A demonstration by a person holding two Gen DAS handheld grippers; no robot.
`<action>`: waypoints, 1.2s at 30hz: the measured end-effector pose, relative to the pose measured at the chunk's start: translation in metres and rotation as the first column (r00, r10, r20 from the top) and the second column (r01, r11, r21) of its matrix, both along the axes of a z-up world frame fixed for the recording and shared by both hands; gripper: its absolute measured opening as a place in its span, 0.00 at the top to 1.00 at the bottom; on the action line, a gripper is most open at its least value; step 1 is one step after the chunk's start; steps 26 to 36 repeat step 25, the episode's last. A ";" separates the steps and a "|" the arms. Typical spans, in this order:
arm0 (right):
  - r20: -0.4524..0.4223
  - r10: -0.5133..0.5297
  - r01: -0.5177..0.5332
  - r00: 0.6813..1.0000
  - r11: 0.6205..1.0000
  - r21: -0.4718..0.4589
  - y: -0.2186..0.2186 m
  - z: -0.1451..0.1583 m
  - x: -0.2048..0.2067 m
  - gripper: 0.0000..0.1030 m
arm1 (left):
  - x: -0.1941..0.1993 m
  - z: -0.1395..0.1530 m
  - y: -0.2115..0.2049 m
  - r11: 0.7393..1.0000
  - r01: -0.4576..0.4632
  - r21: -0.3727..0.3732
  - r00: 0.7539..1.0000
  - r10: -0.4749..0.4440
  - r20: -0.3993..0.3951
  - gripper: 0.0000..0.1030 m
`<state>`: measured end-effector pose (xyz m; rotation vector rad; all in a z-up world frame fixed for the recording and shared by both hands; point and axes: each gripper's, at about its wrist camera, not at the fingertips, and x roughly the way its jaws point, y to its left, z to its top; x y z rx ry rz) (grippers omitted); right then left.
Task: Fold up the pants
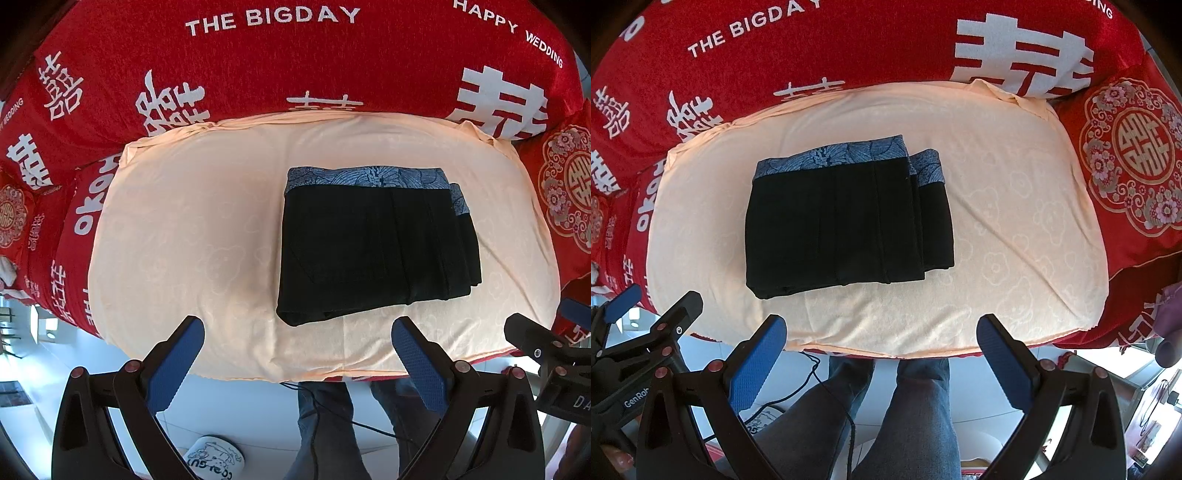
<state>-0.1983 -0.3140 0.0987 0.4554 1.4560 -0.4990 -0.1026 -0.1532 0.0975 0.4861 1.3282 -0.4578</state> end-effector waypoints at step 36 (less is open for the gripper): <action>-0.002 0.002 -0.002 1.000 1.000 -0.007 0.003 0.000 -0.003 0.00 | -0.003 0.001 0.000 1.000 0.011 -0.011 1.000 -0.011 -0.004 0.01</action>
